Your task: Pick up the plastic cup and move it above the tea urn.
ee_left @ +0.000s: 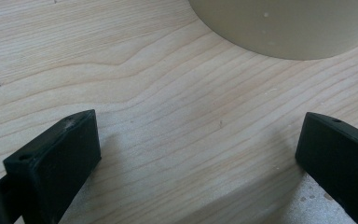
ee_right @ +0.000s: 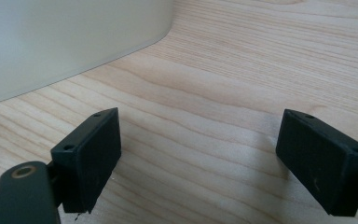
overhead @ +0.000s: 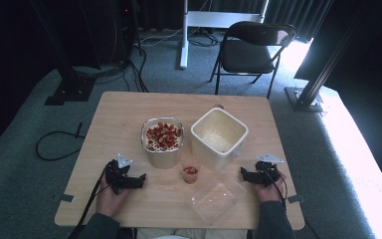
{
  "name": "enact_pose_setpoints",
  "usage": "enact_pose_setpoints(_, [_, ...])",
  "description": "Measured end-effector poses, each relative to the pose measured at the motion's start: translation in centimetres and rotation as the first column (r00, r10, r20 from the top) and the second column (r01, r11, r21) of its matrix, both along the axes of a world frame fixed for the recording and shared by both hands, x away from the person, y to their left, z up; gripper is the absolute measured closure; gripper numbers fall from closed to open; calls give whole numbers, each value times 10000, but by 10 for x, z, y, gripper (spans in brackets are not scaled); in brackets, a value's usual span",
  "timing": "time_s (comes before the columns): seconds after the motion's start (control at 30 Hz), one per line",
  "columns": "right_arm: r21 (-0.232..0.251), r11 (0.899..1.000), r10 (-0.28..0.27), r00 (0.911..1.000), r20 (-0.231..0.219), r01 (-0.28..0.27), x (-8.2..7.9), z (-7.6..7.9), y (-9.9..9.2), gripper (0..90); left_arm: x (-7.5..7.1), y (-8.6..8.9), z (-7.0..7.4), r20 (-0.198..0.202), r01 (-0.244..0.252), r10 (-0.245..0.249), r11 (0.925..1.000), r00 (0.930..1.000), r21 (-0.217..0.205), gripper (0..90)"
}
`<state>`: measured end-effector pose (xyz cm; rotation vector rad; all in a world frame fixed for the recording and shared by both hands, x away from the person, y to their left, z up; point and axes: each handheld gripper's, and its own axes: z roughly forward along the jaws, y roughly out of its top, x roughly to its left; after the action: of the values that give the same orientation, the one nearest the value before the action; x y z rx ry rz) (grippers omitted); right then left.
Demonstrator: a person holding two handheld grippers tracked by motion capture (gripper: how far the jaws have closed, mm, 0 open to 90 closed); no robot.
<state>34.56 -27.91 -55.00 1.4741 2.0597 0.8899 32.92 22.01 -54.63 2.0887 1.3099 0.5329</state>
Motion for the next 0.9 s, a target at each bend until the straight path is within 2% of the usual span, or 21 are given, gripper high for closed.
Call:
enact_pose_setpoints(0.17, [15, 10000, -30, 10000, 15, 30, 0, 0, 0, 151, 0, 0, 0, -1, -10, 10, 10000, 10000, -7, 4])
enact_pose_setpoints(0.2, [53, 9999, -128, 9999, 85, 128, -2, 1, -3, 210, 0, 0, 0, -1, -12, 12, 10000, 10000, -9, 4])
enact_pose_setpoints(0.23, [53, 9999, -128, 9999, 85, 128, -2, 1, -3, 210, 0, 0, 0, -1, -11, 11, 10000, 10000, -5, 4])
enact_pose_setpoints(0.33, [29, 9992, -389, 9992, 10, 389, -3, 4, -6, 325, 0, 0, 0, -1, -10, 10, 10000, 10000, -6, 4])
enact_pose_setpoints(0.4, [12, 9991, -425, 9991, -8, 425, -3, 4, -7, 343, 0, 0, 0, -1, -10, 10, 10000, 10000, -7, 4])
enact_pose_setpoints(0.47, [2, 9979, -646, 9978, -143, 646, -4, 7, -8, 407, 0, 0, 0, -1, -11, 11, 10000, 10000, -6, 4])
enact_pose_setpoints(0.53, [76, 9976, -690, 9976, -112, 691, -5, 8, -9, 413, 0, 0, 0, -1, -11, 11, 10000, 10000, -7, 4])
enact_pose_setpoints(0.6, [315, 9969, -722, 9973, 123, 718, -9, 14, -11, 415, 0, 0, 0, -1, -10, 10, 10000, 10000, -6, 4])
enact_pose_setpoints(0.63, [605, 9957, -716, 9969, 320, 696, -15, 21, -13, 430, 0, 0, 0, 0, -10, 10, 10000, 10000, -7, 4])
enact_pose_setpoints(0.67, [605, 9957, -716, 9969, 320, 696, -15, 21, -13, 430, 0, 0, 0, 2, -7, 7, 10000, 10000, -1, 4])
enact_pose_setpoints(0.7, [840, 9956, -480, 9967, 652, 424, -23, 32, -13, 451, 0, 0, 0, 1, -10, 10, 10000, 10000, -7, 4])
enact_pose_setpoints(0.73, [840, 9956, -480, 9967, 652, 424, -23, 32, -13, 451, 0, 0, 0, 1, -10, 10, 10000, 10000, -7, 4])
enact_pose_setpoints(0.77, [945, 9953, -326, 9949, 959, 235, -30, 41, -12, 463, 0, 0, 0, 6, -12, 12, 10000, 10000, -13, 4])
enact_pose_setpoints(0.83, [955, 9952, -312, 9933, 1115, 205, -32, 45, -10, 465, 0, 0, 0, -1, -9, 9, 10000, 10000, -11, 4])
enact_pose_setpoints(0.87, [1069, 9943, -110, 9899, 1414, -42, -40, 54, -6, 480, 0, 0, 0, 2, -8, 8, 10000, 10000, -15, 4])
enact_pose_setpoints(0.9, [1093, 9938, 52, 9890, 1481, -216, -42, 57, -3, 485, 0, 0, 0, 0, -3, 3, 10000, 10000, -15, 4])
